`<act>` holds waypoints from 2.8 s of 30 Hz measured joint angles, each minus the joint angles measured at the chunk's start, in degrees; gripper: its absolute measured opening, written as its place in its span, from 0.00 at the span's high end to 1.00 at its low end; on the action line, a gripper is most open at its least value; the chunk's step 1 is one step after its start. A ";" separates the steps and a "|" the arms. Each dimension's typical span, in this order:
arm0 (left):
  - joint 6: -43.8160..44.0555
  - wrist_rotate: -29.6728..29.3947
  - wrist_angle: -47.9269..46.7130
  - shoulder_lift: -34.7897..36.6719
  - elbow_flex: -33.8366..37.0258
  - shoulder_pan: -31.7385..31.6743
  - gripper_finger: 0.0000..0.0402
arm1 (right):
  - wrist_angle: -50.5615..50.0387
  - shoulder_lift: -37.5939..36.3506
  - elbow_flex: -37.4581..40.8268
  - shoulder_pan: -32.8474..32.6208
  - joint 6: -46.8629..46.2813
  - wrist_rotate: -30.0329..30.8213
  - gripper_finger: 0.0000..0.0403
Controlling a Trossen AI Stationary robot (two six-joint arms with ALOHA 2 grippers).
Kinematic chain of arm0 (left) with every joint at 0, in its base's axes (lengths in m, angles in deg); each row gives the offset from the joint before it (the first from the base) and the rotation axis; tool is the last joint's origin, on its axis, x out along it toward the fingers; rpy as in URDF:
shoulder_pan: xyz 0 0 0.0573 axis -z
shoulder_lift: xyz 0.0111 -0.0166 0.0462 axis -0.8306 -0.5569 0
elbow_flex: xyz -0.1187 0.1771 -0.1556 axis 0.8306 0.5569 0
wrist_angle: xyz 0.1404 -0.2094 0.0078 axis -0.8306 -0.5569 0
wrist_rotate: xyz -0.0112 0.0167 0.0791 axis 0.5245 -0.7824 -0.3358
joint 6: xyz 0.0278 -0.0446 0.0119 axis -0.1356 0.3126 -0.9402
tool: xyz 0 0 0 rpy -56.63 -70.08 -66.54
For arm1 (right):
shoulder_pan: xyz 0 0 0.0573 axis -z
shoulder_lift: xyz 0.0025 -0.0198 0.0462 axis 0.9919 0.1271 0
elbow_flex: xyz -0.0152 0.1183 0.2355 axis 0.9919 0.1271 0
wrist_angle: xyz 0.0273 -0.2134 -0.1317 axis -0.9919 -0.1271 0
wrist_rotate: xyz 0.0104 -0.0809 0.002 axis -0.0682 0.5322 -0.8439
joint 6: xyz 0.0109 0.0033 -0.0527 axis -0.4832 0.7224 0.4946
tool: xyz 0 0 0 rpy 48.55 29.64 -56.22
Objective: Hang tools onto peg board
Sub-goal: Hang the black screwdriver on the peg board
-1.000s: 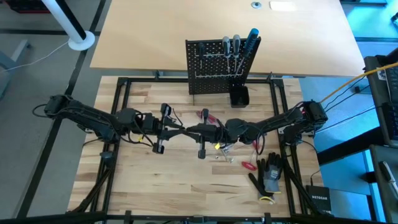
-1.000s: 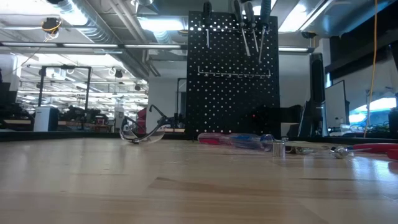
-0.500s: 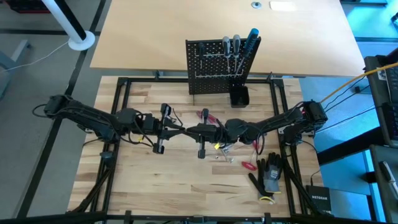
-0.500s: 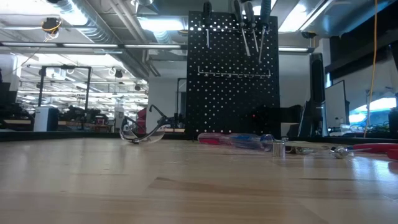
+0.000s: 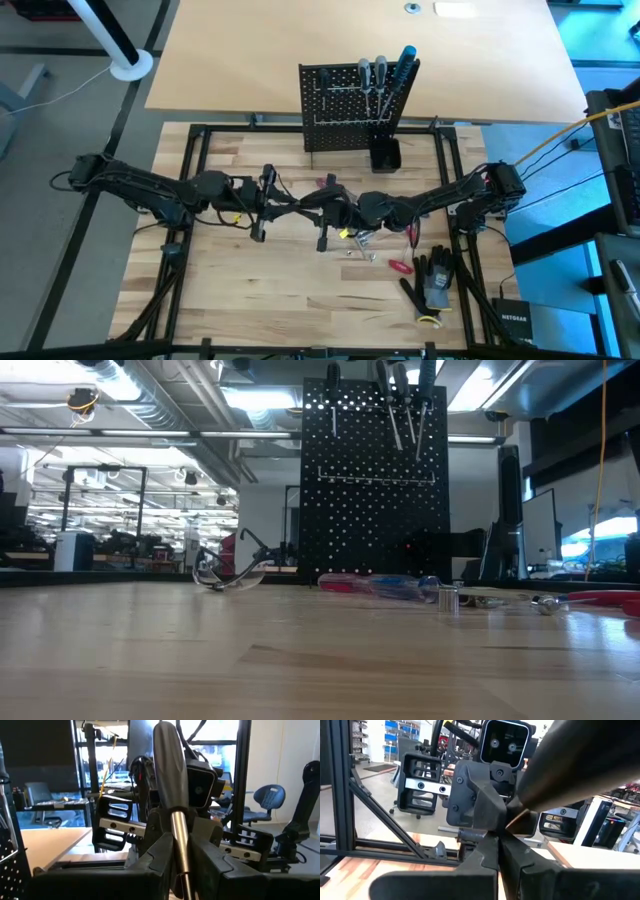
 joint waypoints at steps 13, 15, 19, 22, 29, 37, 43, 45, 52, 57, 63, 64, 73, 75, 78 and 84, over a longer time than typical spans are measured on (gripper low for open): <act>-1.47 -0.36 0.30 -0.10 0.10 -0.01 0.95 | -0.70 -0.03 0.00 -0.02 -0.18 1.33 0.98; -1.60 -0.45 1.09 -0.18 0.12 0.04 0.95 | -0.85 -0.09 -0.05 -0.05 -0.21 2.04 0.98; -2.44 -1.41 1.63 1.10 0.21 0.62 0.95 | -1.28 -0.13 -0.20 -0.44 -1.38 6.83 0.98; -3.18 -1.33 1.28 3.23 0.35 1.45 0.95 | -0.75 -0.24 -0.41 -0.87 -4.00 7.44 0.95; -4.81 -0.76 7.34 3.96 0.58 3.57 0.95 | -1.28 -0.35 -0.46 -0.85 -7.10 4.68 0.76; -4.93 -0.27 17.01 4.60 7.09 2.82 0.95 | -0.59 -2.58 -0.33 -1.66 -0.31 4.46 0.62; -3.16 2.71 16.14 4.65 7.75 1.55 0.95 | -1.22 -5.59 -0.33 -2.94 3.47 5.42 0.67; -3.16 2.83 16.12 4.65 7.75 1.58 0.95 | -1.52 -6.40 -0.31 -3.70 5.04 6.94 0.73; -2.97 2.85 16.14 4.67 7.75 1.66 0.95 | -0.84 -7.75 -0.24 -5.11 8.19 9.02 0.98; -3.01 2.87 15.53 4.69 7.71 1.66 0.95 | 3.81 -7.74 -0.22 -3.81 8.35 6.17 0.94; -3.34 2.85 14.93 4.69 7.69 1.40 0.95 | 4.09 -7.12 -1.01 -1.44 5.64 0.49 0.98; -3.34 2.85 14.67 4.69 7.69 1.24 0.95 | 4.12 -6.79 -1.40 -1.42 5.34 0.35 0.99; -2.98 3.15 13.77 3.05 7.62 0.48 0.95 | -1.74 -1.03 -10.26 -0.25 6.35 -0.08 0.97; -2.86 2.90 13.68 2.83 7.62 0.39 0.95 | -3.29 0.12 -12.07 0.50 5.89 -0.16 0.98; -2.60 2.62 13.76 2.66 7.62 0.39 0.95 | -4.70 1.02 -13.67 1.20 4.43 -0.68 0.98; -2.90 2.65 13.08 3.25 7.64 0.42 0.95 | -12.15 -1.19 -13.97 -0.28 0.18 4.92 0.93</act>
